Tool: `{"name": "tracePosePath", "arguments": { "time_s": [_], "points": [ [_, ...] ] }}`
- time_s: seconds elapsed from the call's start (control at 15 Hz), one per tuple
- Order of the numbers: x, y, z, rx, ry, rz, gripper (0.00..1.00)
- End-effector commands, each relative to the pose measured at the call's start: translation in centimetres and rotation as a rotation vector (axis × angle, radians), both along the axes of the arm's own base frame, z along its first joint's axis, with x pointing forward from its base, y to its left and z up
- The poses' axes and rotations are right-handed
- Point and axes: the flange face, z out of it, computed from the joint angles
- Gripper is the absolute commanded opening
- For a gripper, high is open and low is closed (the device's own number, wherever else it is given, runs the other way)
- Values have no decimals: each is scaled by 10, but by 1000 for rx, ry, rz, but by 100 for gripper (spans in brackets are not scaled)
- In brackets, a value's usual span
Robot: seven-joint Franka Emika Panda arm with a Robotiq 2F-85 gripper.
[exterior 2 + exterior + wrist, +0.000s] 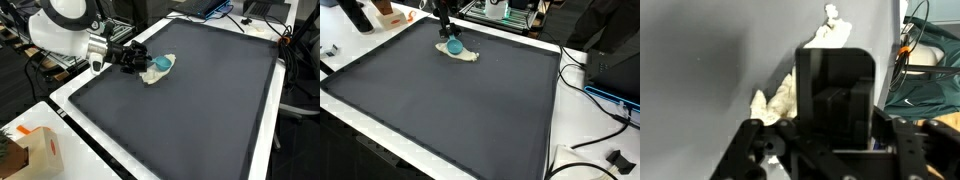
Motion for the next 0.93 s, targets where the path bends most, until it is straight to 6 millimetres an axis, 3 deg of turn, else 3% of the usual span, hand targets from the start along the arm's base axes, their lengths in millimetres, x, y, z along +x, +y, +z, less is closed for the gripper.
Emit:
{"name": "tracePosePath", "arguments": {
  "time_s": [0.0, 0.13, 0.2, 0.33, 0.4, 0.53, 0.67, 0.87],
  "points": [
    [-7, 0, 3, 66, 19, -1, 25],
    [-6, 0, 3, 83, 22, 3, 25],
    [-6, 0, 3, 94, 21, 7, 75],
    [-6, -1, 2, 98, 29, 5, 82],
    [-6, -2, 1, 99, 29, -2, 40],
    [-7, -4, 0, 94, 32, -6, 45],
    [-6, -4, 0, 102, 33, -8, 31],
    [-5, -4, 1, 119, 30, -9, 27]
  ]
}}
